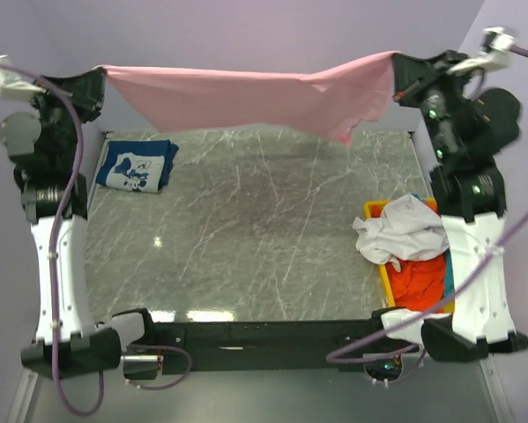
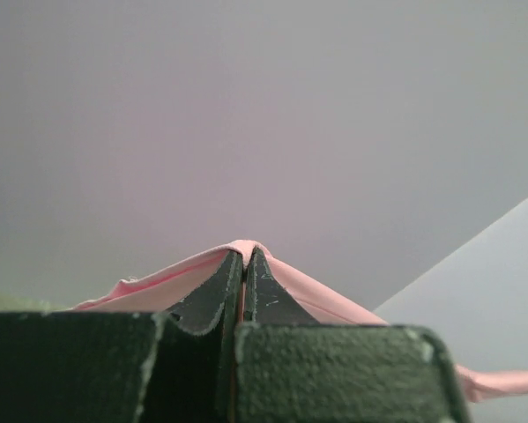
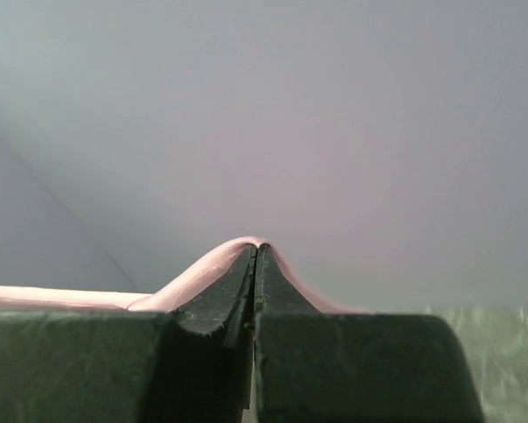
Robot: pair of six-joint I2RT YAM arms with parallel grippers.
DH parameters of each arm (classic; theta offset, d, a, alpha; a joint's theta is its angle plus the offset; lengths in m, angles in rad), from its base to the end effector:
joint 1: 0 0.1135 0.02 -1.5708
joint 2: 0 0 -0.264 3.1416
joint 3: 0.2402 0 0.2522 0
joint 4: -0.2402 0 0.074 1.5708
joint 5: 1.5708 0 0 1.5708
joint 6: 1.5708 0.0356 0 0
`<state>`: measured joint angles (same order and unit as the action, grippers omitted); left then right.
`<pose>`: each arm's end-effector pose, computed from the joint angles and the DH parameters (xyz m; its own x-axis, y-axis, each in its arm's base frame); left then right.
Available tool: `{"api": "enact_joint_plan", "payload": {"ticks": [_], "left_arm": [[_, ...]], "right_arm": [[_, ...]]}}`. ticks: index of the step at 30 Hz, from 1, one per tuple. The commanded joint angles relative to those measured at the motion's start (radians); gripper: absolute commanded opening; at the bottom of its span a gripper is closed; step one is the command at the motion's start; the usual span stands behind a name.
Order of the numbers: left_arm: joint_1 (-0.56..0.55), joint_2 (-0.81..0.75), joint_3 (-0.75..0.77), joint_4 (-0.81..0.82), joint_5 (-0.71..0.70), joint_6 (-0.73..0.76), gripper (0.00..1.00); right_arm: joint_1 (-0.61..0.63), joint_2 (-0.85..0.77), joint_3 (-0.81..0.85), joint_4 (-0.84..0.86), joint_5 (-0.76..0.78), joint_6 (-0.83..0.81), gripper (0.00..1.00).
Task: Fold and stack the t-shirts
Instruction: Flatten the tshirt out
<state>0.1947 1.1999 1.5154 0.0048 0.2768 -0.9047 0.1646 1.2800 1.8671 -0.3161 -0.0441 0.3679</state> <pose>0.2386 0.0371 0.5267 0.1371 -0.7438 -0.6541 0.2851 0.6621 -0.6931 0.2173 0.0377 0.5814 0.1725 0.3929 -0.9033 -0.2868 0.8973 0.3355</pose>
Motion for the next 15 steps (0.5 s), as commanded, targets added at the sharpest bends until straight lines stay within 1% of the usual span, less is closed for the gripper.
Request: {"api": "enact_joint_plan", "payload": {"ticks": [1, 3, 5, 8, 12, 15], "left_arm": [[0.000, -0.141, -0.038, 0.126, -0.123, 0.016, 0.00], [0.000, -0.225, -0.078, 0.139, -0.165, 0.026, 0.00], [0.000, -0.278, -0.113, 0.158, -0.223, 0.039, 0.00], [0.000, -0.368, -0.124, 0.141, -0.274, 0.062, 0.00], [0.000, -0.402, -0.116, 0.121, -0.315, 0.082, 0.00], [0.000, -0.381, -0.110, 0.091, -0.307, 0.087, 0.00]], "right_arm": [[-0.005, -0.099, -0.028, 0.189, -0.019, -0.023, 0.00], [-0.002, -0.142, -0.042, 0.231, -0.026, -0.033, 0.00], [0.000, -0.166, -0.031, 0.244, -0.030, -0.043, 0.00], [-0.002, -0.179, 0.001, 0.250, -0.030, -0.049, 0.00], [0.000, -0.170, 0.046, 0.252, -0.025, -0.044, 0.00], [0.000, -0.140, 0.075, 0.242, -0.020, -0.034, 0.00]]}}
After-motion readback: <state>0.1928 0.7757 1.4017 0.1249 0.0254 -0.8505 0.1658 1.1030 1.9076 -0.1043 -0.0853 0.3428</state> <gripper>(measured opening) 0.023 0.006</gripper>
